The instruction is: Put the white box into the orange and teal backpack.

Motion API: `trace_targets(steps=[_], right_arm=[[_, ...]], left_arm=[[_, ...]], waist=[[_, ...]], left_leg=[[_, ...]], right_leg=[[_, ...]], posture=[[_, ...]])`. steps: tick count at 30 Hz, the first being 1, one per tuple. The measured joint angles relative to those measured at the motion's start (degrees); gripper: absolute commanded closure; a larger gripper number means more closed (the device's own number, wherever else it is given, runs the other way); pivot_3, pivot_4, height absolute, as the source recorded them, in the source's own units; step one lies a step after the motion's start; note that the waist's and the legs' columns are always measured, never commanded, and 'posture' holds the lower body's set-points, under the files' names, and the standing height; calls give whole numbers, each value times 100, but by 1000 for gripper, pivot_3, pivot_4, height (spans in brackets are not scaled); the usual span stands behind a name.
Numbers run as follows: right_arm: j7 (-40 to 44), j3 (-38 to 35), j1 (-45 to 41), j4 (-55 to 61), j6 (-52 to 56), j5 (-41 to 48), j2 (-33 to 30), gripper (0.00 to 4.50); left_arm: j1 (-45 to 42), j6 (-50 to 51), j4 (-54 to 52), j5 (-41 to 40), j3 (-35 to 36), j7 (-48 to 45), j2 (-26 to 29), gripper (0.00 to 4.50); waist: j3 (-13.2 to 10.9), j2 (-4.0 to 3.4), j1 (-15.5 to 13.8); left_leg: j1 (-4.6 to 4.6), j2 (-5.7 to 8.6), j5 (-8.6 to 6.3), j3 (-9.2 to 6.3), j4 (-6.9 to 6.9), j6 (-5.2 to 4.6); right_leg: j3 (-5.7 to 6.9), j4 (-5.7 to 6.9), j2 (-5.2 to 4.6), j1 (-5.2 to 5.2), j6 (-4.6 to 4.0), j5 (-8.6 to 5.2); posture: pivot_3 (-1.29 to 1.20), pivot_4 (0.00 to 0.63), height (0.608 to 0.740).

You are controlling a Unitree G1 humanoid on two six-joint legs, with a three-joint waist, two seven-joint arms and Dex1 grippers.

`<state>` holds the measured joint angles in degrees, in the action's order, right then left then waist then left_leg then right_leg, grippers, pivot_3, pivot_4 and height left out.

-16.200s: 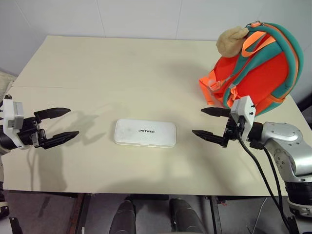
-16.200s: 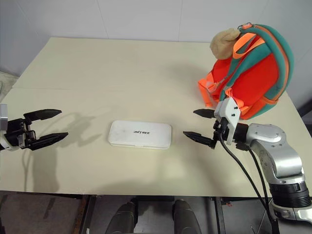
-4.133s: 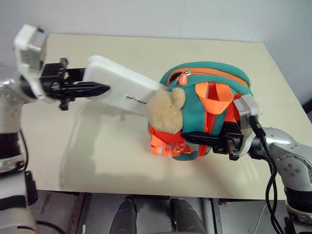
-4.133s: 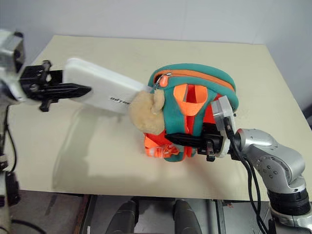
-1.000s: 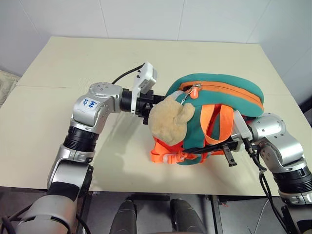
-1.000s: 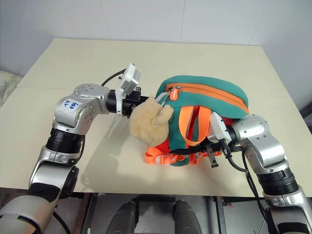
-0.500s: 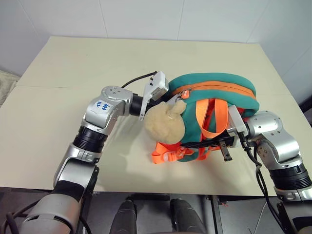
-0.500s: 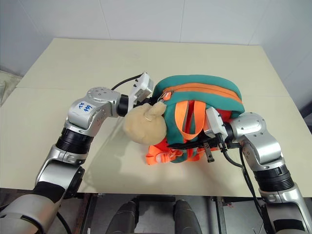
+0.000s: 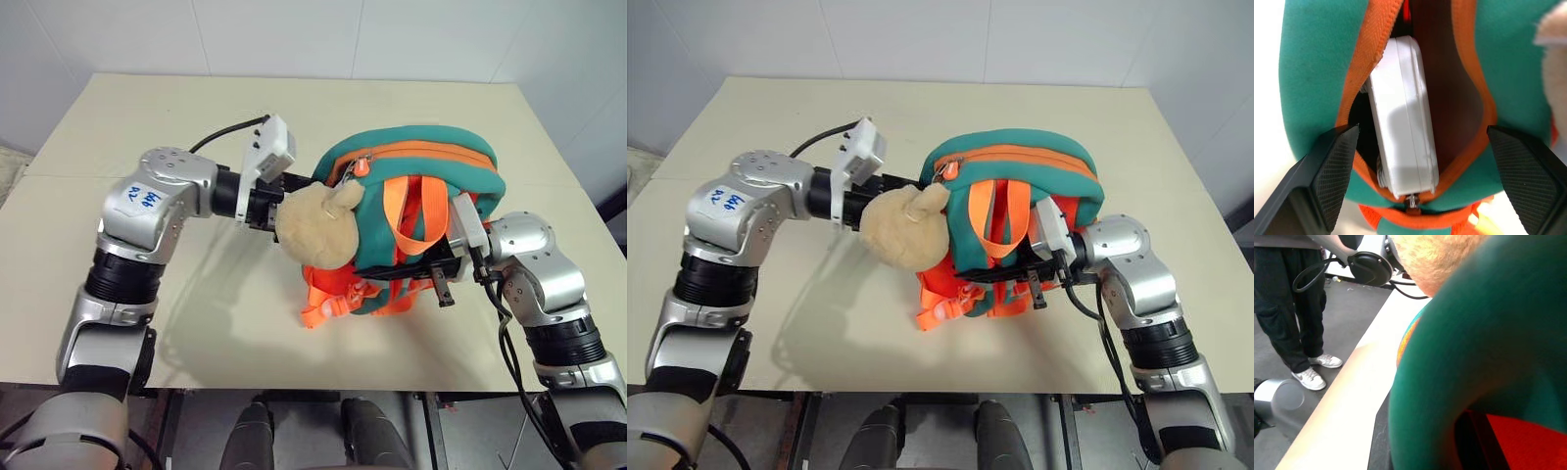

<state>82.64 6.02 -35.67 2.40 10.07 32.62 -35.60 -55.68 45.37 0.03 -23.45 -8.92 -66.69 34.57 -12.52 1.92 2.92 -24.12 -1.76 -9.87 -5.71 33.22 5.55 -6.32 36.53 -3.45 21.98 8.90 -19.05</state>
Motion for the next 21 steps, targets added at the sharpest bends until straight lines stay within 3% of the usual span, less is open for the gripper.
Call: trace_targets(steps=[13, 19, 21], right_arm=[[-72, -20, -25, -75, -17, -58, 127, 4500], [-86, -29, -24, -77, -18, -63, 148, 4500], [-89, -33, -15, -77, -17, -63, 149, 4500]], left_arm=[[311, 210, -401, -547, 900, -166, 1132, 9], [563, 232, -401, -614, 1216, 71, 1286, 9], [626, 320, -452, -753, 1409, 192, 1282, 417]], waist=[[-1, -2, 43], [-1, -2, 32], [-1, -2, 37]], left_leg=[[1, -1, 0, 0, -8, 1], [0, -1, 0, 1, -5, 1], [0, -2, 0, 1, -7, 1]], right_leg=[[-1, 11, 1, 10, -3, -2], [-1, 12, 0, 10, -5, -2], [-1, 17, 0, 13, -8, -4]], posture=[[0, 150, 740], [0, 150, 740], [0, 150, 740]])
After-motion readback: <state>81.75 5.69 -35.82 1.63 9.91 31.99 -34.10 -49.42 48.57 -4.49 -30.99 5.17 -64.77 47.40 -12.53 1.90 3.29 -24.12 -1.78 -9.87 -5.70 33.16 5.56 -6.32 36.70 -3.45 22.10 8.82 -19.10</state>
